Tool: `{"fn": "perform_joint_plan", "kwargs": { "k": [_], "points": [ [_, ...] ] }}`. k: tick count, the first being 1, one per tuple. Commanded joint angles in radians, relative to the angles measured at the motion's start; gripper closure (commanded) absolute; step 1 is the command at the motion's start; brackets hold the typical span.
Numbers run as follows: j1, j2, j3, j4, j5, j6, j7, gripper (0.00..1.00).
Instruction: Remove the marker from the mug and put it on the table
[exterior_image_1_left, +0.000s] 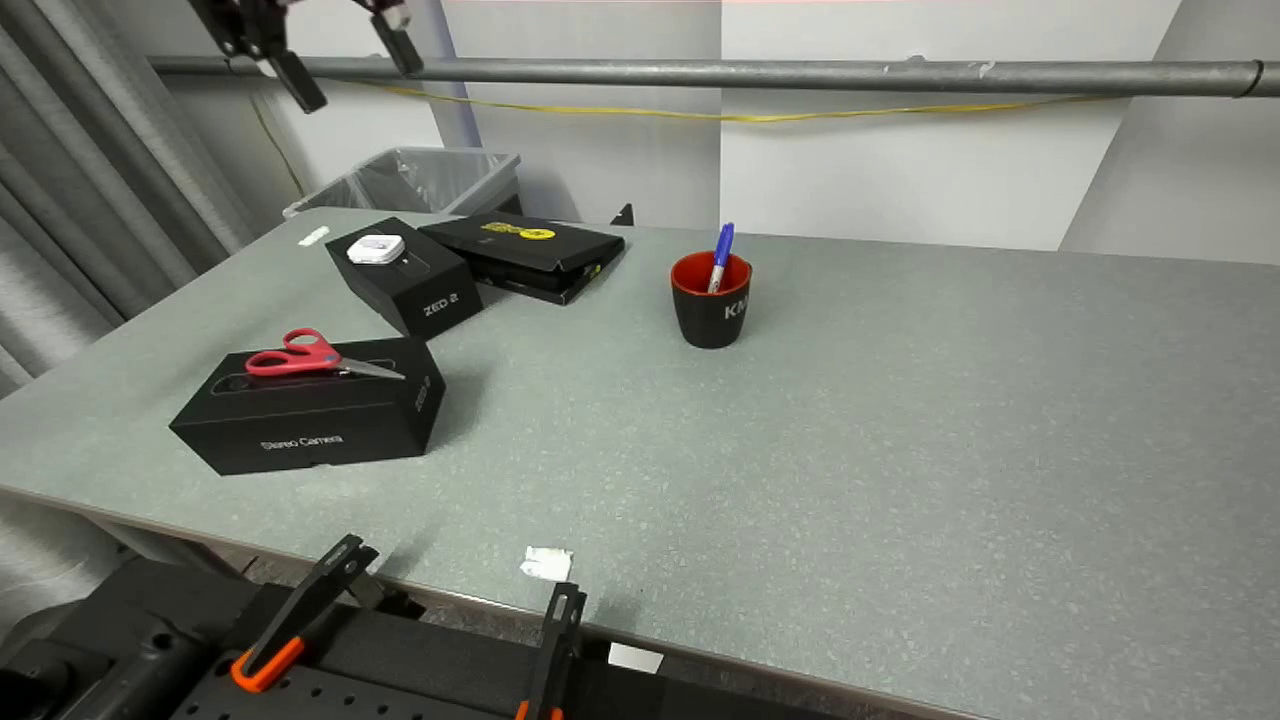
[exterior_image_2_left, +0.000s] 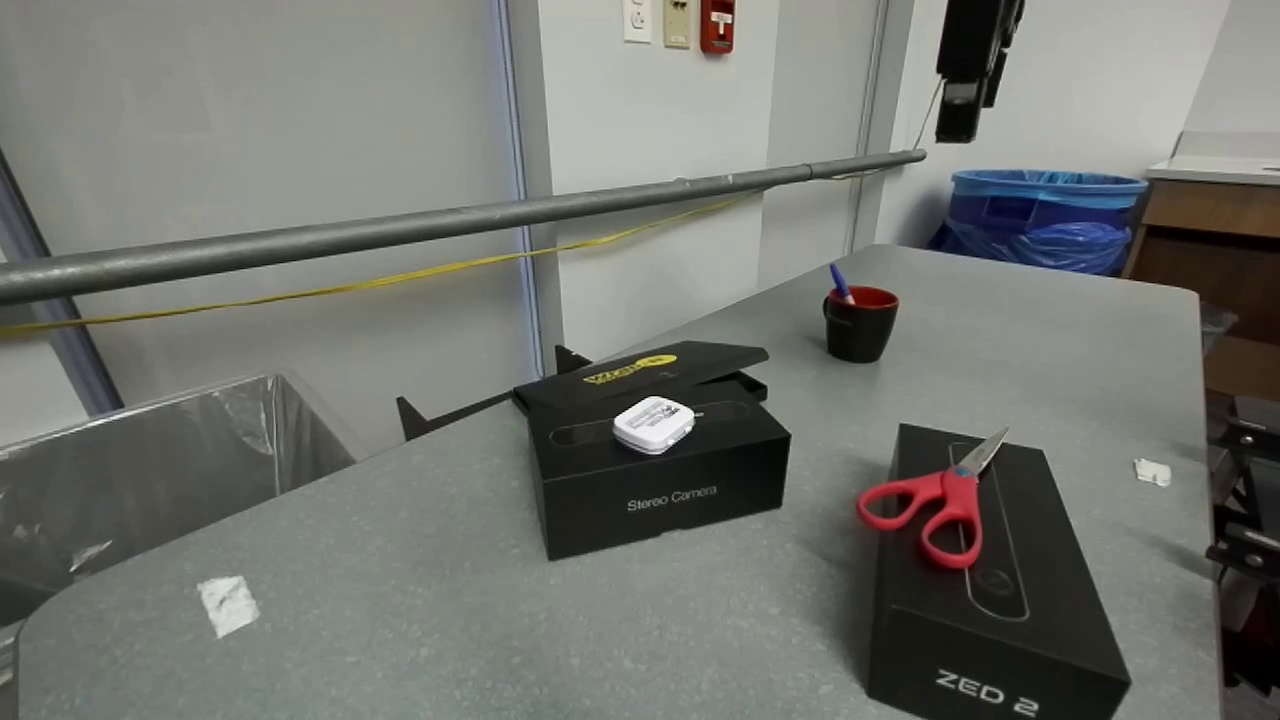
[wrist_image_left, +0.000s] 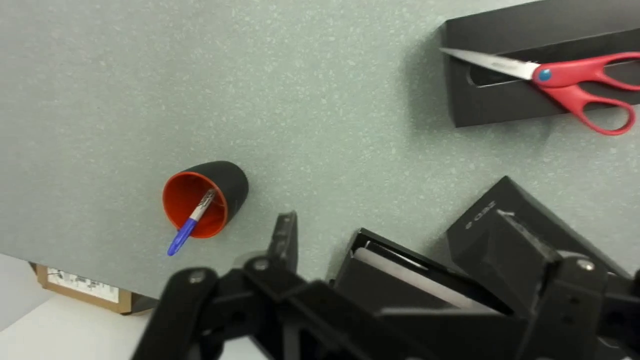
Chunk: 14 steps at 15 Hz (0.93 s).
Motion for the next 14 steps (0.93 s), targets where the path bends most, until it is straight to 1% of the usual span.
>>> {"fn": "perform_joint_plan", "kwargs": {
  "k": [1, 3, 5, 6, 8, 12, 14],
  "points": [
    [-0.046, 0.05, -0.081, -0.047, -0.094, 0.182, -0.002, 0.0],
    [-0.076, 0.086, -0.134, -0.06, -0.105, 0.29, 0.0, 0.0],
    [-0.092, 0.109, -0.177, -0.057, -0.062, 0.339, -0.01, 0.0],
    [-0.072, 0.094, -0.16, -0.056, -0.077, 0.287, -0.006, 0.0],
    [-0.078, 0.108, -0.177, -0.057, -0.077, 0.297, -0.013, 0.0],
    [-0.069, 0.106, -0.165, -0.056, -0.077, 0.296, -0.011, 0.0],
    [-0.093, 0.149, -0.169, -0.049, -0.165, 0.358, 0.086, 0.0]
  ]
}}
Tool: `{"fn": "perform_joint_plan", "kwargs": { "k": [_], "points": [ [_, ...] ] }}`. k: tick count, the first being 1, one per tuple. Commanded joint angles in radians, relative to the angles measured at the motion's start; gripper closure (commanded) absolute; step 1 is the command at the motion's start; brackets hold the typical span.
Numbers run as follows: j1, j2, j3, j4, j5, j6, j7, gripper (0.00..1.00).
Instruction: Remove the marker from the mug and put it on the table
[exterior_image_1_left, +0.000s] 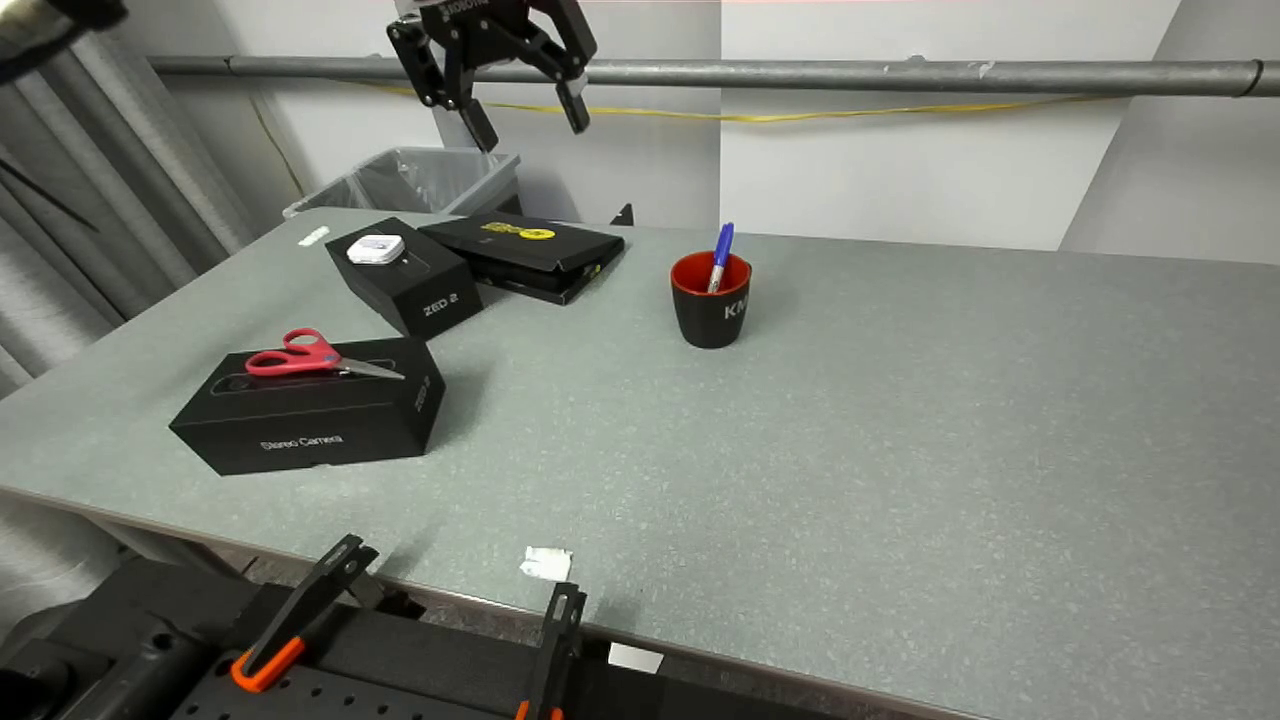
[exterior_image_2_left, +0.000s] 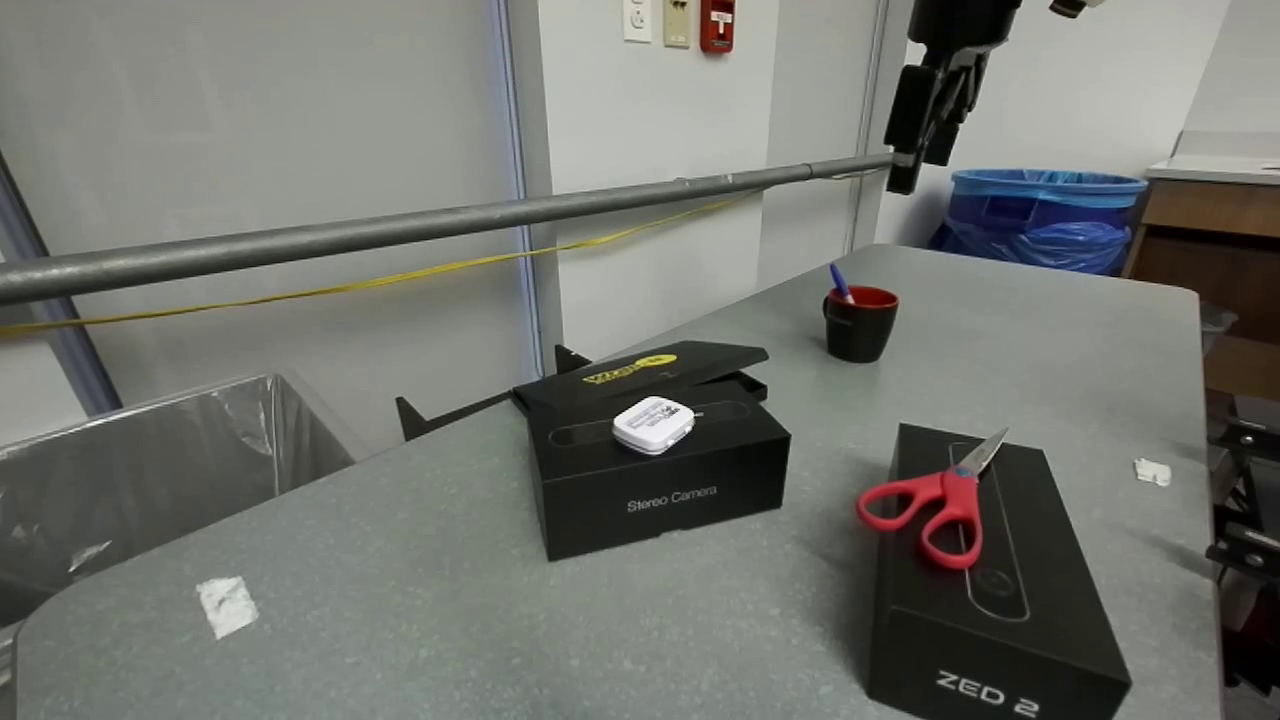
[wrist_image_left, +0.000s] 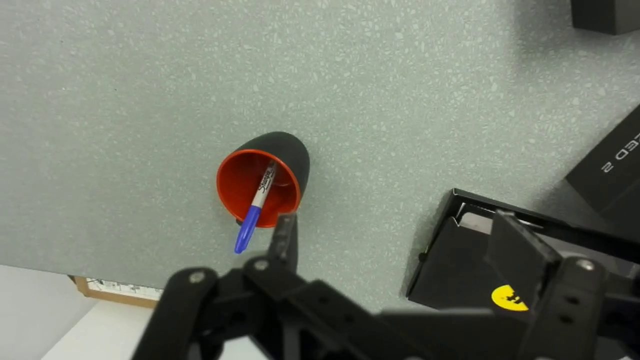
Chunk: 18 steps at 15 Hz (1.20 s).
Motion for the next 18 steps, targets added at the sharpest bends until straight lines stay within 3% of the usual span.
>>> {"fn": "perform_joint_plan", "kwargs": {
  "k": [1, 6, 10, 11, 18],
  "points": [
    [-0.03, 0.064, -0.02, 0.018, -0.104, 0.08, 0.118, 0.0],
    [-0.068, 0.2, -0.107, 0.102, -0.18, 0.184, 0.269, 0.0],
    [-0.048, 0.313, -0.18, 0.205, -0.136, 0.209, 0.301, 0.0],
    [-0.037, 0.244, -0.182, 0.134, -0.136, 0.195, 0.255, 0.0],
    [-0.021, 0.31, -0.204, 0.173, -0.171, 0.223, 0.303, 0.0]
  ]
}}
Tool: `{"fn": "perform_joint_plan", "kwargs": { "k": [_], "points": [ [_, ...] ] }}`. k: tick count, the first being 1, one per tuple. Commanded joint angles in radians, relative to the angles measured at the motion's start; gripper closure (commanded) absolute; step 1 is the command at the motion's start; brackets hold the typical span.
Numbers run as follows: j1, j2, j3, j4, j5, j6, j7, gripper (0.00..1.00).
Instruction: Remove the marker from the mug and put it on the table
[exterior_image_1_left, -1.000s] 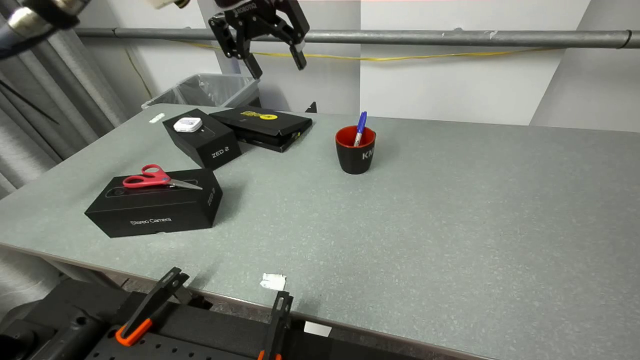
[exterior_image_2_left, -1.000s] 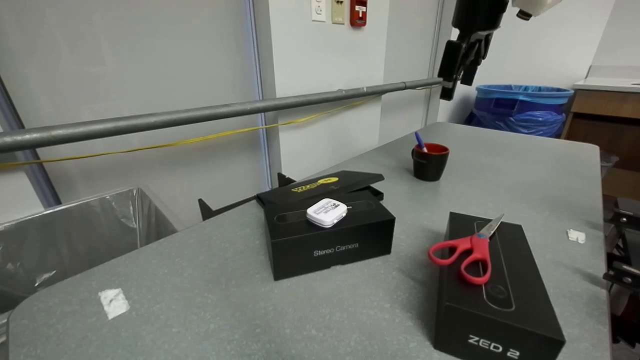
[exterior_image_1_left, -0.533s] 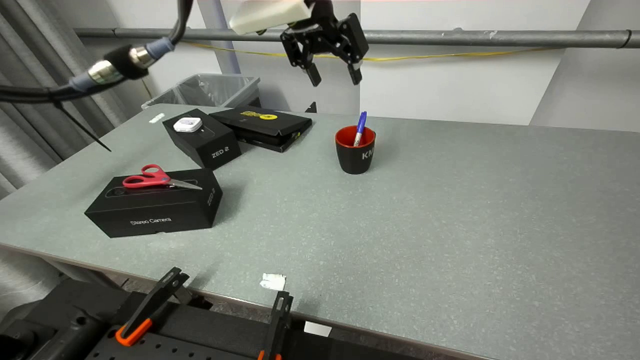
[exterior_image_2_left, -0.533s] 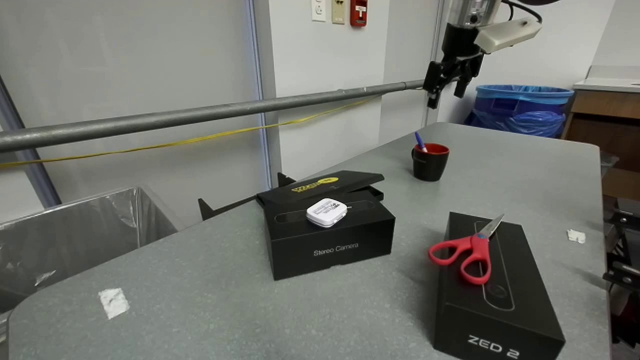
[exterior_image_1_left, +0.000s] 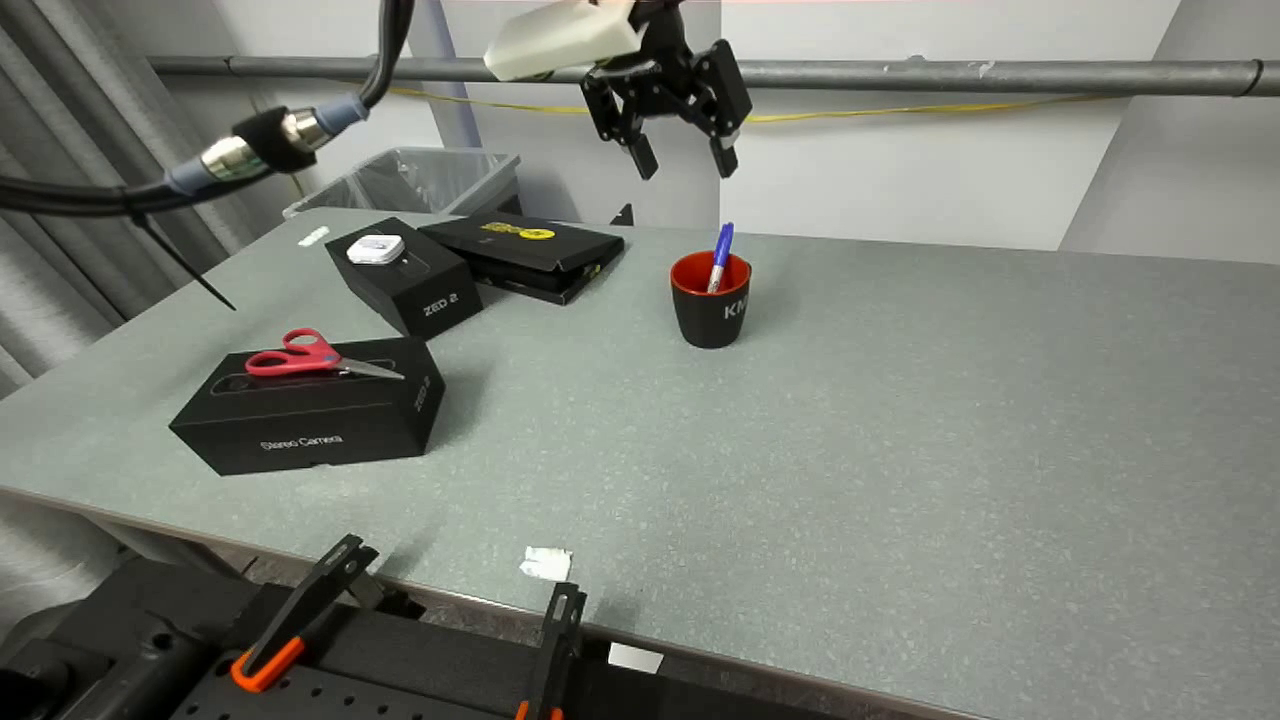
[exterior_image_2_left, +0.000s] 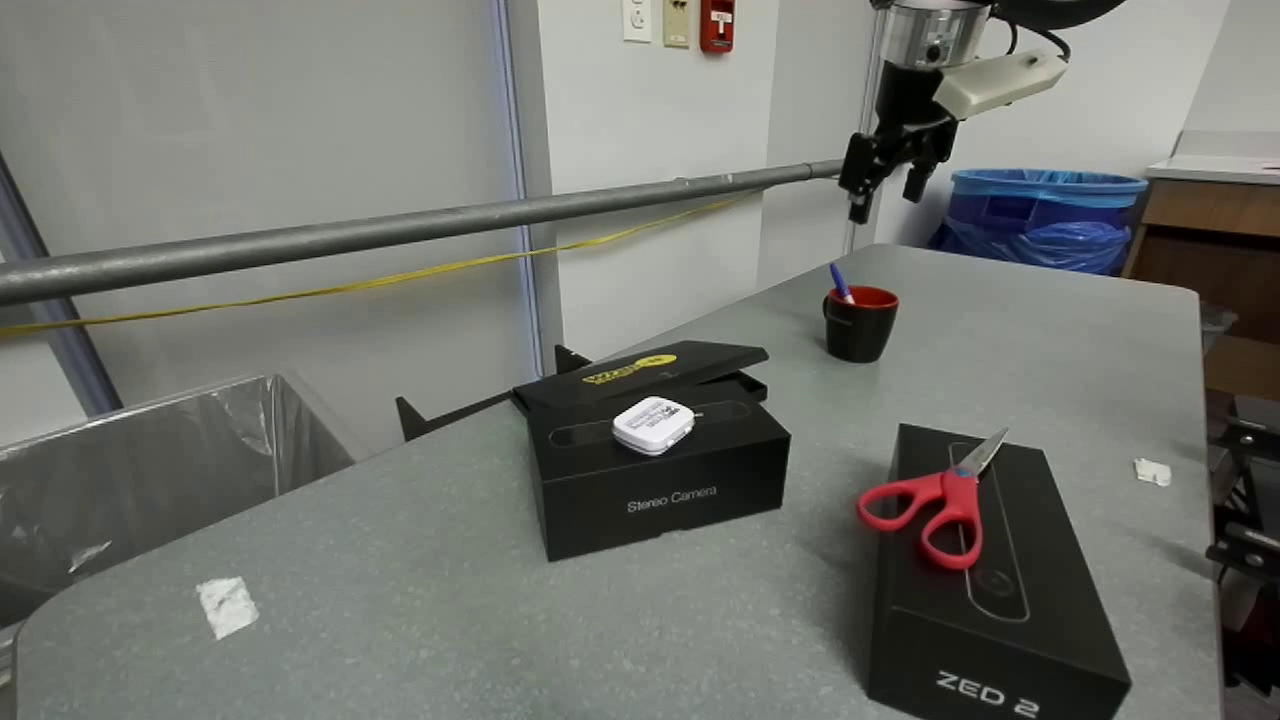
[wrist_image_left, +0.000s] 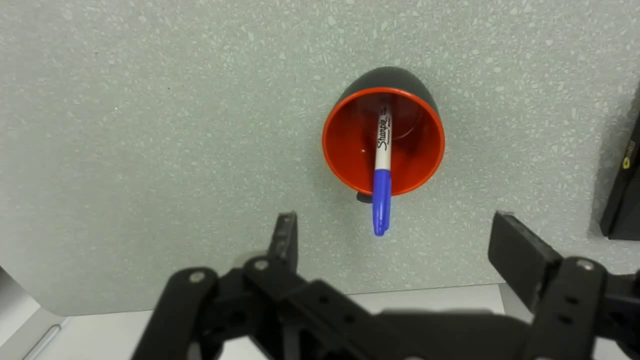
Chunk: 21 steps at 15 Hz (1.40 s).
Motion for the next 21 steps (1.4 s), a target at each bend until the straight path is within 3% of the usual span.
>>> {"fn": "perform_joint_plan", "kwargs": {
  "k": [1, 8, 15, 16, 18, 21],
  "points": [
    [0.03, 0.081, -0.04, 0.051, -0.027, 0.033, 0.049, 0.0],
    [0.088, 0.271, -0.118, 0.186, -0.003, 0.096, 0.112, 0.0],
    [0.148, 0.385, -0.172, 0.281, 0.041, 0.121, 0.106, 0.0],
    [0.154, 0.392, -0.178, 0.288, 0.045, 0.12, 0.104, 0.25],
    [0.164, 0.399, -0.187, 0.294, 0.052, 0.124, 0.1, 0.32],
    [0.164, 0.408, -0.188, 0.304, 0.074, 0.12, 0.091, 0.58]
  ]
}}
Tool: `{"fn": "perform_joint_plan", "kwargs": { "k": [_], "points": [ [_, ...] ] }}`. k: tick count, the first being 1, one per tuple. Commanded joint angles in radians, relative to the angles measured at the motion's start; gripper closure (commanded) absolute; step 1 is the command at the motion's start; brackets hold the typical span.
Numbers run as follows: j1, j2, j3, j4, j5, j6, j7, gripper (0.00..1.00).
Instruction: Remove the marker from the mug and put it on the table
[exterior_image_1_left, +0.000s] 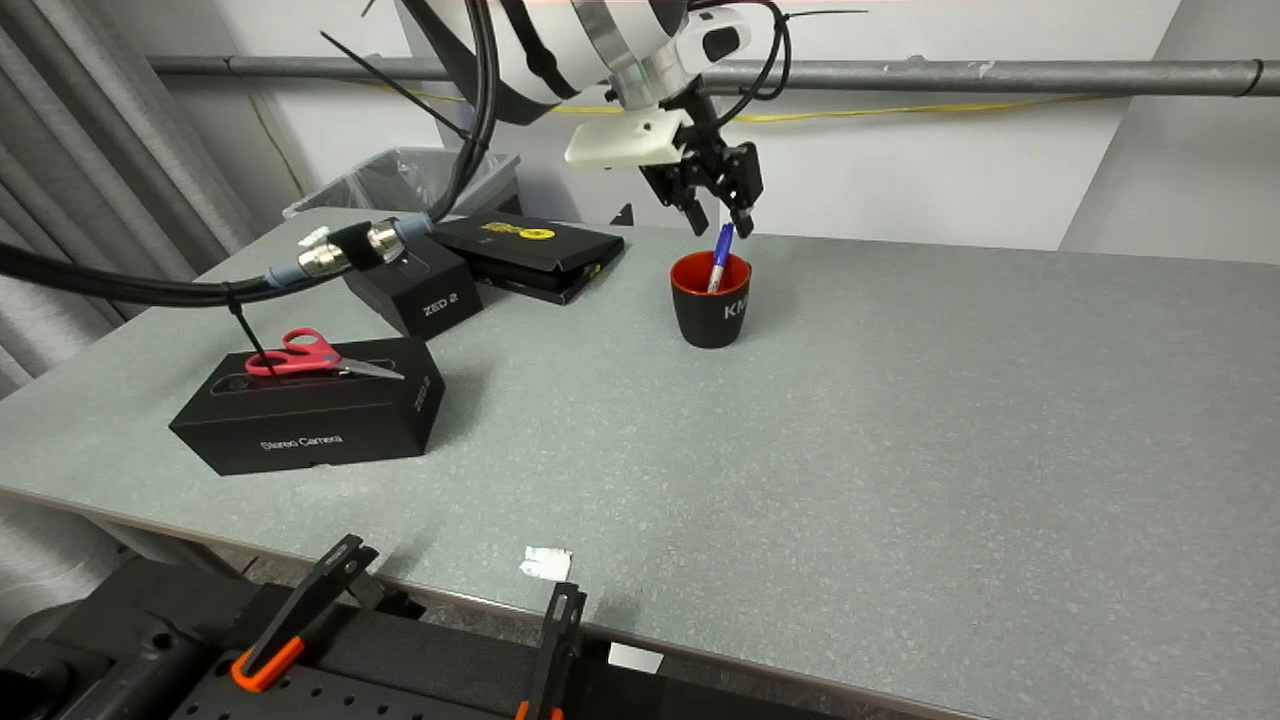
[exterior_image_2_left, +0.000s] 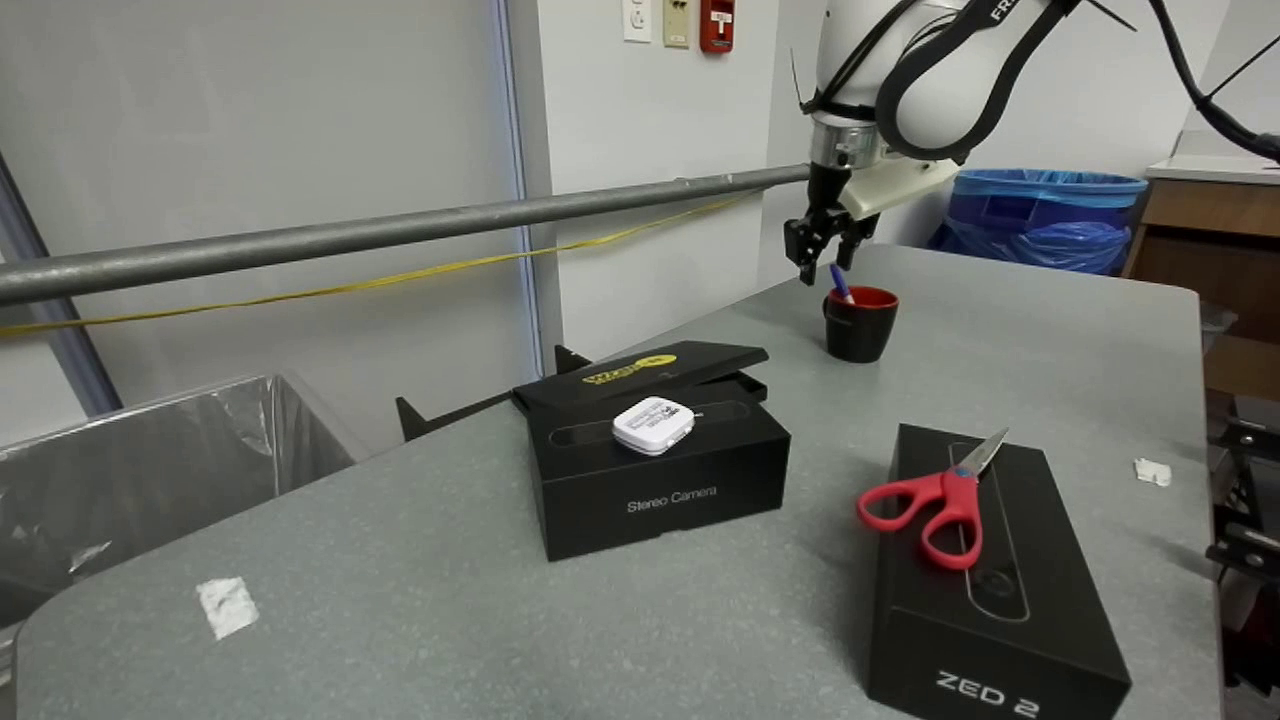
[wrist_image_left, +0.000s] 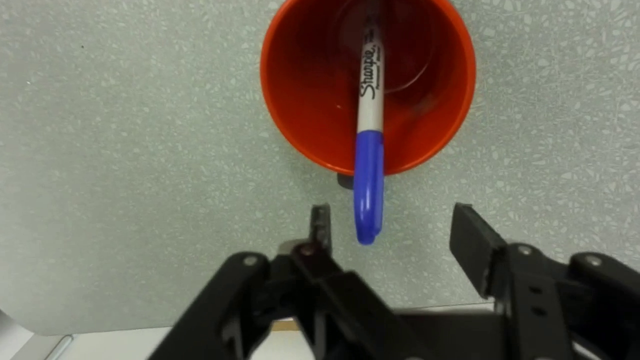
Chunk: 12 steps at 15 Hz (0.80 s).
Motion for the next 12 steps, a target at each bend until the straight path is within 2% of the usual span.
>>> {"fn": "perform_joint_plan", "kwargs": {
  "k": [1, 5, 7, 12],
  "points": [
    [0.018, 0.029, -0.024, 0.031, 0.043, 0.018, -0.009, 0.66],
    [0.003, 0.021, -0.015, 0.025, 0.091, 0.01, -0.032, 0.97],
    [0.005, 0.011, -0.019, 0.017, 0.105, 0.015, -0.035, 1.0],
    [0.037, -0.105, -0.062, -0.067, 0.074, 0.04, -0.005, 0.97]
  ]
}}
